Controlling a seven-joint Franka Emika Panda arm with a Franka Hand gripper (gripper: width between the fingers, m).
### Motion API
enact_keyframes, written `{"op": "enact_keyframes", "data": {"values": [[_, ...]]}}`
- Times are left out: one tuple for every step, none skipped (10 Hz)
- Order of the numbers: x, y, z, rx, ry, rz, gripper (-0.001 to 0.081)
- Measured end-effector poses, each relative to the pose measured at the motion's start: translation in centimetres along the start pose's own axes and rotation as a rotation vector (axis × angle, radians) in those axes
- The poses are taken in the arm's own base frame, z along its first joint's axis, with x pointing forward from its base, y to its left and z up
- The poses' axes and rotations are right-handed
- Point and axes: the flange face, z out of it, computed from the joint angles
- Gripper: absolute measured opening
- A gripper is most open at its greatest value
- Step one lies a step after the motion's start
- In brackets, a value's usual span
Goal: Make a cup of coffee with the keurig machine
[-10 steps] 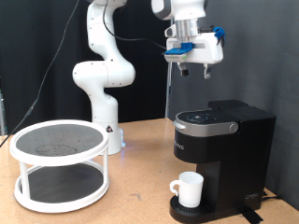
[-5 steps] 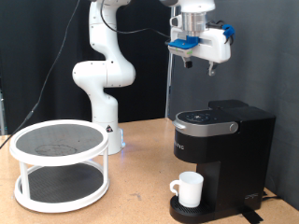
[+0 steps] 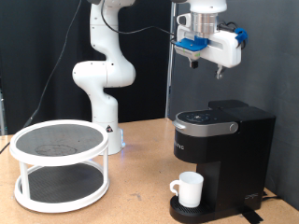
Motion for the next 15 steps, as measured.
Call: {"op": "enact_keyframes", "data": {"values": [[-0.1, -0.1, 0.4, -0.025, 0.018, -0.001, 0.0734], [-0.1, -0.3, 0.9, -0.047, 0.035, -0.003, 0.0734], [-0.2, -0.4, 1.4, -0.059, 0.043, -0.005, 0.0734], [-0.4, -0.5, 1.9, -0.068, 0.05, -0.007, 0.0734], [-0.4, -0.6, 2.3, -0.076, 0.057, -0.009, 0.0734], [-0.4, -0.6, 2.6, -0.08, 0.068, -0.01, 0.0734], [-0.4, -0.6, 3.0, -0.077, 0.082, -0.013, 0.0734], [-0.3, -0.6, 3.3, -0.071, 0.098, -0.016, 0.0734], [-0.3, -0.6, 3.7, -0.068, 0.11, -0.017, 0.0734], [-0.2, -0.6, 3.9, -0.068, 0.117, -0.017, 0.0734], [-0.1, -0.6, 4.2, -0.069, 0.119, -0.014, 0.0734], [-0.1, -0.7, 4.5, -0.072, 0.122, -0.007, 0.0734], [0.0, -0.7, 4.8, -0.074, 0.128, 0.002, 0.0734], [0.2, -0.8, 5.2, -0.076, 0.138, 0.008, 0.0626], [0.3, -0.8, 5.6, -0.078, 0.149, 0.013, 0.0626]]}}
